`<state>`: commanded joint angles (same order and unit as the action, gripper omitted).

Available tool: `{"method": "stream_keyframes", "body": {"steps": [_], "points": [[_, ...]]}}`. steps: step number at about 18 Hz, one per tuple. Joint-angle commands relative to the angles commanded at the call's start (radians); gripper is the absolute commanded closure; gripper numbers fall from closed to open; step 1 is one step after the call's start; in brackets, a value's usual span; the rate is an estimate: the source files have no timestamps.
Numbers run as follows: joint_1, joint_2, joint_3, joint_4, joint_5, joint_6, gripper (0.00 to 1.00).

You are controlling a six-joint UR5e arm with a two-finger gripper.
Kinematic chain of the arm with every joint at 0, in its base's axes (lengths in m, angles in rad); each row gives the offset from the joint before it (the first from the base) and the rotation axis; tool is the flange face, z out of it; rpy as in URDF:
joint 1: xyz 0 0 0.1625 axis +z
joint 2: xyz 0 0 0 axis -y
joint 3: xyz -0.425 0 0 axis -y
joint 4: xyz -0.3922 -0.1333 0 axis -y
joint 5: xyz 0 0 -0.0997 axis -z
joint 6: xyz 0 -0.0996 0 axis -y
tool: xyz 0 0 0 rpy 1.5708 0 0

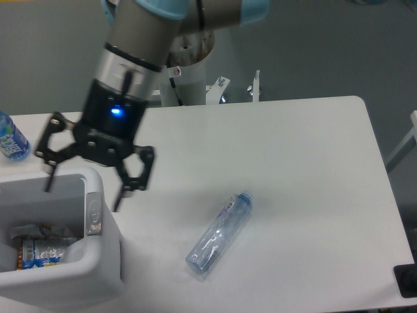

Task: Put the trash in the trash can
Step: 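Move the open gripper over the clear plastic water bottle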

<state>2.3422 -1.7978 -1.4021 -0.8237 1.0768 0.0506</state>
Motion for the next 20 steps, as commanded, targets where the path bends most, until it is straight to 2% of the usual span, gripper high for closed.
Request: {"method": "stream_keyframes", "body": {"steps": [3,8,11,14,19,20], "points": [[0.040,-0.011,-0.012,-0.003,0.006,0.038,0.00],[0.088,-0.024,-0.103,-0.006,0.006,0.394,0.00],[0.110,-0.040,-0.123,-0.050,0.043,0.582,0.00],[0.118,-0.084,-0.135,-0.074,0.080,0.742,0.00],[0.118,-0.178,-0.202,-0.057,0.176,0.980,0.00],[0.118,-0.199,-0.192,-0.058,0.181,1.009,0.00]]}}
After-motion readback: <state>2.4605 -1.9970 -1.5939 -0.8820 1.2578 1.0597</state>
